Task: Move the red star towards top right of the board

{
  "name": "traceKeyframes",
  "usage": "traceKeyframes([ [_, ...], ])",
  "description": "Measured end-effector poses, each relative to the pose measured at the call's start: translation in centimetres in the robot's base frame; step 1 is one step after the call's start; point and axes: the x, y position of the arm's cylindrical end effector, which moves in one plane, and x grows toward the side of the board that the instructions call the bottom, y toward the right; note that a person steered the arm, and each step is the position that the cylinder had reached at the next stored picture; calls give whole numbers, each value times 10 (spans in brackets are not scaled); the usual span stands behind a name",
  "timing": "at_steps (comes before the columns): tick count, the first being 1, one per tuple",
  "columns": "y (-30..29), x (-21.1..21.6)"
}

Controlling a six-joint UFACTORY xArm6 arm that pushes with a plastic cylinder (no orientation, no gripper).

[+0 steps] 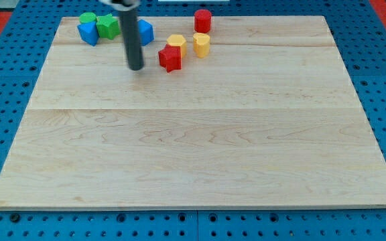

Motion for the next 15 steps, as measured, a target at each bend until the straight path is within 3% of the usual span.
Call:
traceKeyframes([
  [2,87,-26],
  [4,182,7],
  [7,185,76],
  [8,219,60],
  [10,218,-4],
  [11,192,-9],
  [13,250,-46],
  [15,278,-36],
])
